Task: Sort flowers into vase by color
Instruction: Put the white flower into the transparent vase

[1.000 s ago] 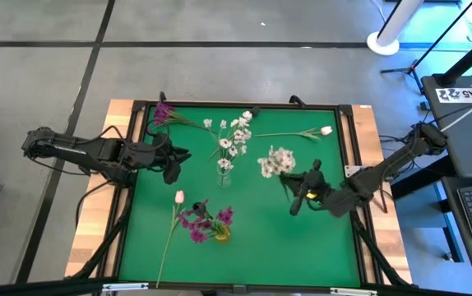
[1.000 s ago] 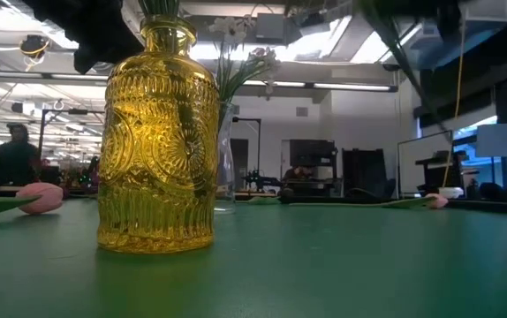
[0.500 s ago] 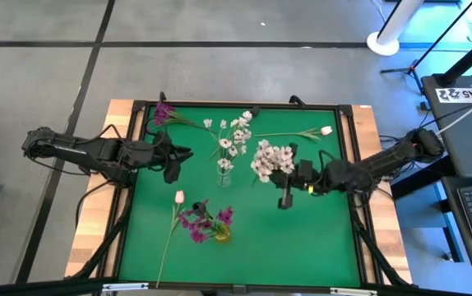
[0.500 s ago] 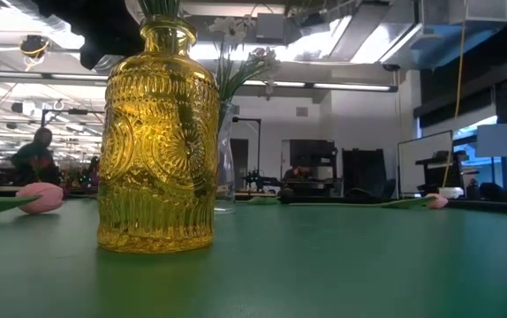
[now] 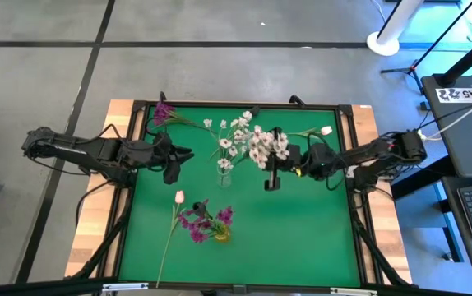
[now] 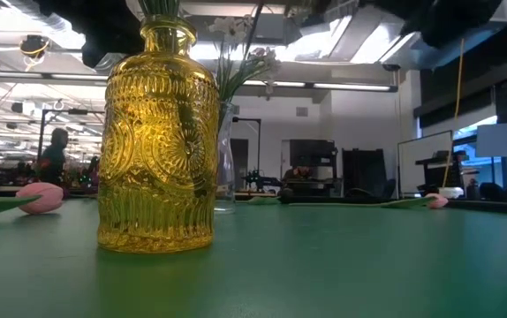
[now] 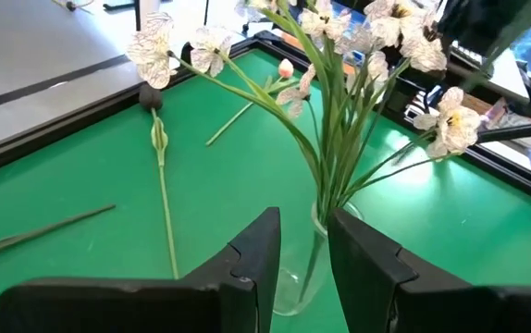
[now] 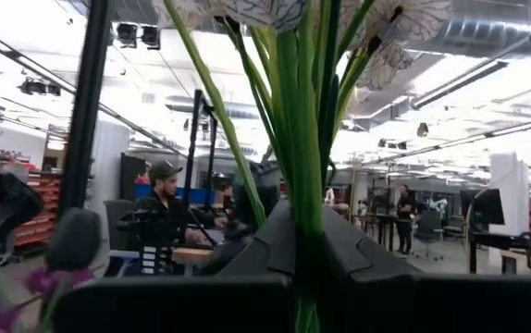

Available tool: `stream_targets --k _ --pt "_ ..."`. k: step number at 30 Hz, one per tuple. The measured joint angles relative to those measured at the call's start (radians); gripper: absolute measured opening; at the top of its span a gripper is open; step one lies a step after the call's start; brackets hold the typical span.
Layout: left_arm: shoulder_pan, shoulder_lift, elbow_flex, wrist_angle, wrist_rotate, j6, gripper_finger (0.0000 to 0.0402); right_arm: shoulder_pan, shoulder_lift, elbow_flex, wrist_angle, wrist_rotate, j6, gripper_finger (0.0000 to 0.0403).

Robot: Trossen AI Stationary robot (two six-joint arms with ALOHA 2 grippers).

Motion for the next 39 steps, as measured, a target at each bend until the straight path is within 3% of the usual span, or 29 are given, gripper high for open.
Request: stream_targets --k 11,17,34,39 --pt "0.0 0.0 0.0 0.008 0.04 0.008 0.0089 -0.066 0.144 0.017 0.111 -0.06 0.07 0.0011" --pt "0.0 0.0 0.0 0.007 0.039 0.009 0.0089 -0.066 0.219 0.082 0.1 -0.15 0.07 0.0009" --pt "0.0 0.0 0.0 0.004 0.039 0.009 0.0089 -0.072 0.242 0.092 -0.177 -0.098 0.058 0.0021" --pt "0.0 0.0 0.0 0.003 0.039 0.009 0.0089 -0.072 0.242 0.092 -0.235 -0.015 0.07 0.0021"
